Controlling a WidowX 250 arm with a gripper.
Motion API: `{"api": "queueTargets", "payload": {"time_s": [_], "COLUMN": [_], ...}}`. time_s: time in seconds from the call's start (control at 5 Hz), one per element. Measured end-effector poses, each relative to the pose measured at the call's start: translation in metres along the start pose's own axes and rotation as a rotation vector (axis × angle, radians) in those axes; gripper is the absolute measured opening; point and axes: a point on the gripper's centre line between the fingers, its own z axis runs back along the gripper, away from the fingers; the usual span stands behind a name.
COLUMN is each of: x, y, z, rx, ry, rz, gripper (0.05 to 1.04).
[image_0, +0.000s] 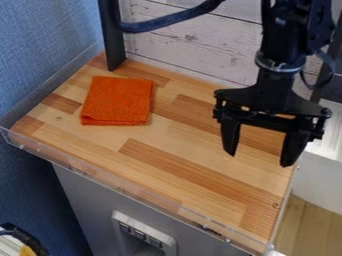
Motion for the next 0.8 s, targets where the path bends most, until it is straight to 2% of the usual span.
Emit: {"api": "queueTargets", "payload": {"time_s": [0.4, 0.8], "x": [0.0018, 0.0059], "y": [0.0029, 0.004], "z": [-0.0007, -0.0055], "rx": [0.018, 0.056], "ry": [-0.012, 0.007], "rz": [0.014, 0.012], "gripper": [0.999, 0.999]}}
